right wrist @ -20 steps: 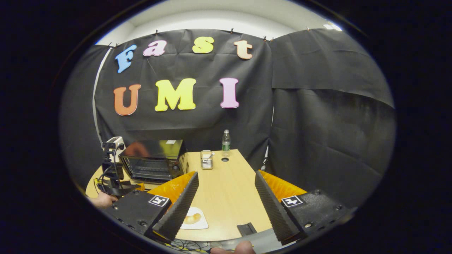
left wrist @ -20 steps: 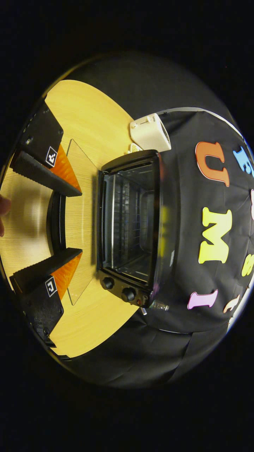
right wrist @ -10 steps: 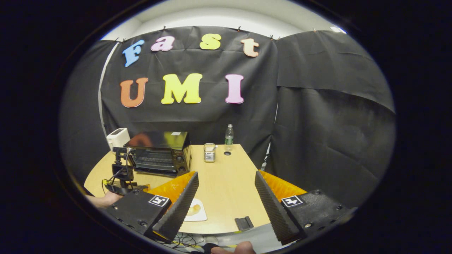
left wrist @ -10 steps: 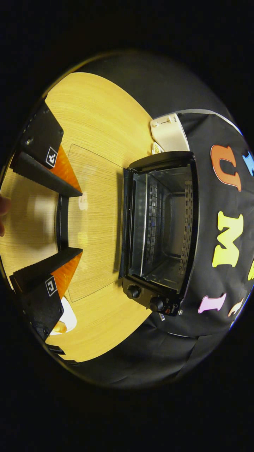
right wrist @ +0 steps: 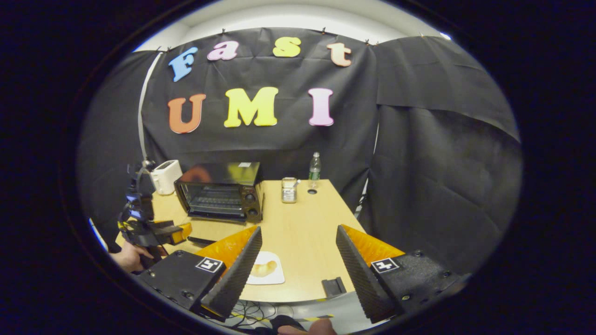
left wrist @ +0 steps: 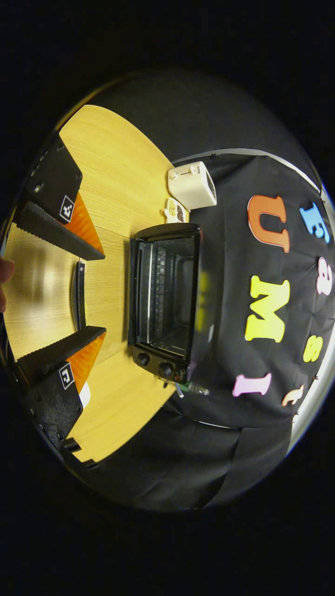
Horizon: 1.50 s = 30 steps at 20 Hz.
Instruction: Open the electric oven with the left hand, put the food in, and close the electric oven.
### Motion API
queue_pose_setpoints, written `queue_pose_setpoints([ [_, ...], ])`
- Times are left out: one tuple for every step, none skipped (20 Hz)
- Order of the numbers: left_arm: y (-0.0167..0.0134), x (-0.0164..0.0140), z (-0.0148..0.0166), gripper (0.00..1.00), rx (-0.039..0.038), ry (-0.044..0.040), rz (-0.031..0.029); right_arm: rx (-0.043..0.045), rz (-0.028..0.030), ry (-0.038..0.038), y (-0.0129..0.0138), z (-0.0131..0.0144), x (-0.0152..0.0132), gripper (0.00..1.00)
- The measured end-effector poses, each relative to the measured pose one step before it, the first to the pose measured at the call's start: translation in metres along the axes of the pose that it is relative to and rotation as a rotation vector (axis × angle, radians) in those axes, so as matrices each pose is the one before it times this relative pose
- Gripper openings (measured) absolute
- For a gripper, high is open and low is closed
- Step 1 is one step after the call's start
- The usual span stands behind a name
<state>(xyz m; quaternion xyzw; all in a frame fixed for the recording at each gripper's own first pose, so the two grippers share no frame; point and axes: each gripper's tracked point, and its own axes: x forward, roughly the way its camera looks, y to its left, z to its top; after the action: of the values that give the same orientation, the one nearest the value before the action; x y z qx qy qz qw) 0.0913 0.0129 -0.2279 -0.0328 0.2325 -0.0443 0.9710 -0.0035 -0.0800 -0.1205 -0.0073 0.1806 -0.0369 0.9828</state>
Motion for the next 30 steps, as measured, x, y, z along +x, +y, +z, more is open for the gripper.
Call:
queue_pose_setpoints([
  [0.00533,-0.01675,0.00639,0.94,0.01502,-0.02554,0.00573,0.00641,0.02037,0.02052,0.00618,-0.00774,0.00497,1.0],
  [0.00481,-0.01827,0.00753,0.93,0.01524,-0.02898,0.01042,0.00702,0.02167,0.02319,0.00623,-0.00795,0.0063,0.99],
  [0.00709,-0.0177,0.00935,0.93,0.01178,-0.02858,0.01567,0.00824,0.02001,0.02793,0.00676,-0.01027,0.00673,0.97],
  [0.00565,-0.01558,0.00772,0.94,0.0062,-0.02468,0.00669,0.00853,0.01717,0.03236,0.00514,-0.00967,0.00883,0.98],
  [0.00154,-0.0144,0.0046,0.94,0.00249,-0.01199,0.00235,0.01559,0.02323,0.03097,0.00667,-0.01014,0.00902,0.99],
  [0.00488,-0.01573,0.00686,0.93,0.00582,-0.01501,0.01553,0.01382,0.01952,0.02757,0.00584,-0.00771,0.00876,1.0],
  [0.00743,-0.01565,0.00647,0.93,0.00289,-0.01135,0.02408,0.00945,0.0156,0.02842,0.0041,-0.00789,0.00943,1.0],
  [0.00569,-0.01306,0.00603,0.93,-0.00108,-0.01477,0.01761,0.01063,0.01258,0.02902,0.00348,-0.00771,0.00997,1.0],
  [0.00482,-0.01241,0.00799,0.93,-0.00323,-0.0177,0.024,0.01439,0.00674,0.02393,0.00219,-0.00748,0.01162,1.0],
  [0.00716,-0.00917,0.00487,0.93,-0.00232,-0.01166,0.03077,0.01381,0.00226,0.0224,0.00065,-0.00609,0.01202,1.0],
  [0.00429,-0.00829,0.0057,0.93,-0.00215,-0.01704,0.02226,0.00842,0.00366,0.02527,0.00312,-0.0065,0.01292,1.0],
  [0.00359,-0.00572,0.00605,0.93,-0.00133,-0.01615,0.02227,0.01264,0.01031,0.02552,0.00249,-0.00636,0.01216,0.98],
  [0.00211,-0.00103,0.00549,0.93,-0.0014,-0.01111,0.01768,0.01873,0.01137,0.02735,0.00178,-0.0064,0.01221,0.96],
  [0.00188,-0.00032,0.00438,0.93,-0.00095,-0.00466,0.01697,0.02098,0.00276,0.01724,-0.00083,-0.00575,0.01119,0.96],
  [0.0019,0.0011,0.00596,0.93,-0.00173,-0.00345,0.01869,0.02065,-0.00346,0.02415,-0.00195,-0.00159,0.01371,0.97],
  [0.00085,0.00166,0.00303,0.93,-0.00387,0.0091,0.01649,0.01479,0.00879,0.02966,0.00047,-0.00499,0.012,0.96],
  [-0.00231,0.00205,0.00289,0.93,-0.01302,0.00555,0.01088,0.01689,0.00668,0.02806,0.00009,-0.00507,0.01183,0.95],
  [-0.00365,0.00383,0.00507,0.93,-0.01281,-0.00141,0.00916,0.01868,0.00805,0.03058,-0.00017,-0.00546,0.01106,0.93],
  [-0.00303,0.0045,0.0019,0.93,-0.00858,0.00477,0.01554,0.01438,0.00326,0.03176,-0.00095,-0.0074,0.01005,0.92],
  [-0.0036,0.00433,-0.0013,0.93,-0.00382,0.01487,0.01429,0.01415,0.00086,0.02851,-0.00228,-0.00639,0.00942,0.91],
  [-0.00514,0.00295,-0.00281,0.93,-0.0074,0.0129,0.0065,0.01452,0.00681,0.01927,-0.00067,-0.00481,0.01008,0.89],
  [-0.00727,0.00197,0.0009,0.93,-0.00914,0.0061,-0.00172,0.01228,0.00626,0.01834,-0.00051,-0.00395,0.00858,0.89],
  [-0.00705,0.00373,0.00095,0.93,-0.00085,0.00218,-0.00191,0.01437,0.0083,0.01767,-0.00095,-0.00315,0.00746,0.88],
  [-0.00284,0.00246,-0.00201,0.93,0.0114,0.01019,0.00592,0.01876,0.00758,0.01349,-0.00077,-0.00178,0.00623,0.87],
  [-0.00101,0.00429,-0.00433,0.93,0.01329,0.01471,0.00521,0.01717,0.00746,0.01398,-0.00076,-0.00177,0.00534,0.85],
  [-0.00207,0.00231,-0.0029,0.93,0.00539,0.01265,0.00261,0.01228,0.00528,0.01157,-0.00142,-0.00109,0.00321,0.81],
  [-0.00285,0.00011,-0.00037,0.93,0.00004,0.00982,-0.00015,0.00994,0.00277,0.01034,-0.00227,-0.00158,0.00356,0.76],
  [-0.00259,0.00125,0.00073,0.93,0.00417,0.00724,0.00063,0.01223,0.00588,0.00058,-0.00048,0.00117,0.00238,0.72],
  [-0.00253,0.00112,-0.00015,0.93,0.00525,0.00597,-0.00222,0.0059,0.0088,0.00381,-0.0004,0.00017,0.00293,0.72],
  [-0.00289,0.00086,0.00098,0.93,0.00337,0.00262,-0.00637,0.00245,0.00682,0.00942,0.00005,-0.00072,-0.00095,0.69],
])
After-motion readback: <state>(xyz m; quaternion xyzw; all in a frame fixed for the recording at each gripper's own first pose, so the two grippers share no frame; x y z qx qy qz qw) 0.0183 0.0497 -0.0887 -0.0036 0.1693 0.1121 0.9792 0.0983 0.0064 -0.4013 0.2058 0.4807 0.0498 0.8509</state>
